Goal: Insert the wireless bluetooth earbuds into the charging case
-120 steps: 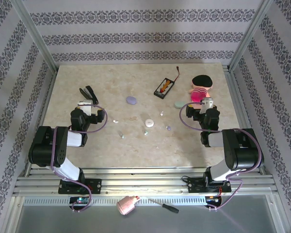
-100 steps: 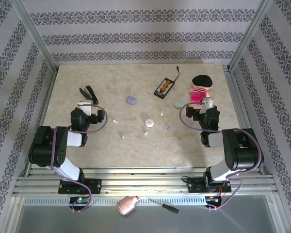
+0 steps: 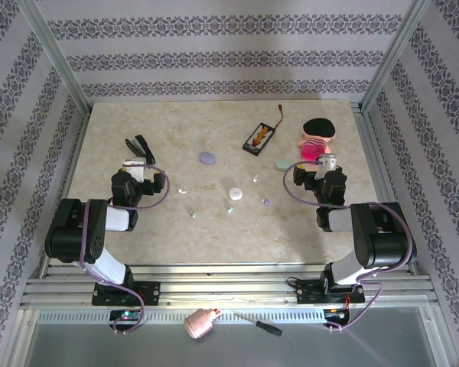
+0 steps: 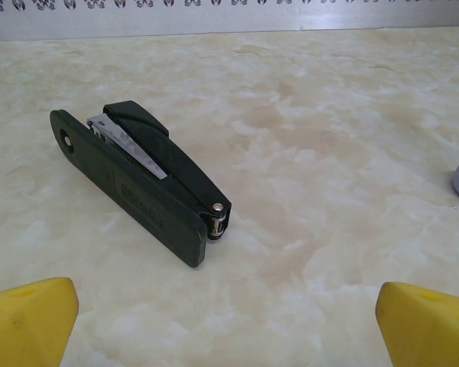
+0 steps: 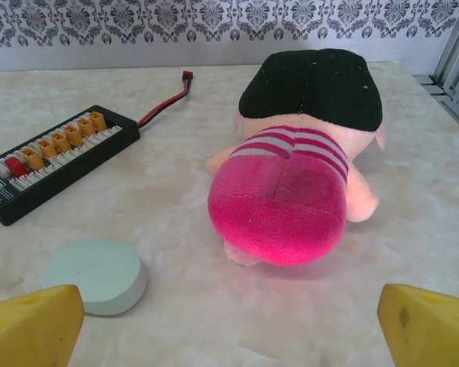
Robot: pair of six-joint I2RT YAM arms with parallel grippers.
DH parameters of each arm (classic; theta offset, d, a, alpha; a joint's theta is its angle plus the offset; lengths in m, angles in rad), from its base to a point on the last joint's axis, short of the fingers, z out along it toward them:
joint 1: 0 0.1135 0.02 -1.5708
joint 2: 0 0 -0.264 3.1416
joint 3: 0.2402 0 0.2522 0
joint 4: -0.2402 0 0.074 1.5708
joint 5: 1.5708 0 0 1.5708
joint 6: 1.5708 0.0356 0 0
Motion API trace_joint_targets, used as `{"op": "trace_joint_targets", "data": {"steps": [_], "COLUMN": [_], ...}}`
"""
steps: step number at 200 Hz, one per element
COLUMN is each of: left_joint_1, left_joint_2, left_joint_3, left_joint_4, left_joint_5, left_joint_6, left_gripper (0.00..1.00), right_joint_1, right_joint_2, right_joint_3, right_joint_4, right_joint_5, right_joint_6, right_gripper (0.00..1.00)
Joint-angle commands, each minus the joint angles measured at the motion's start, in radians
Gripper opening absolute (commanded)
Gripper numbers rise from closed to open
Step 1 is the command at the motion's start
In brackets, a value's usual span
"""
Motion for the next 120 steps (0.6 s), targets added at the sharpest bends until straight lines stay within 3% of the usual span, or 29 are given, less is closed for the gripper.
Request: {"op": "trace_joint_targets", "data": {"steps": [1,41,62,100,120], "left_joint_1": [0.003,0.003,-0.005,-0.060,-0.116], "left_joint_2": [-0.002,-0.002,-0.045,-0.255,-0.378], "left_joint_3": [0.007,0.005,-0.002,0.022,0.043], "left_joint_4": [-0.003,-0.002,-0.019,-0.225,-0.317], "left_joint_5": [0.017,0.016,0.013,-0.115,-0.159], "left_joint_6": [-0.010,-0.008,0.001,0.027,0.059], "left_gripper": [0.99,0.99,0.99,0.99,0.99], "right_joint_1": [-0.006,-0.003,0.011,0.133,0.206], "right_joint_2": [0.007,-0.005,-0.083,-0.315,-0.390], "right_joint_3": [0.019,0.013,0.010,0.114,0.189], "right_joint_4": [0.006,0.011,-0.042,-0.444,-0.633], "right_joint_5": [-0.010,-0.014,-0.004,0.073,0.115], "right_joint_6": [-0.010,-0.013,-0.032,-0.111,-0.079], "right_gripper": [0.98,0.98,0.98,0.98,0.98]}}
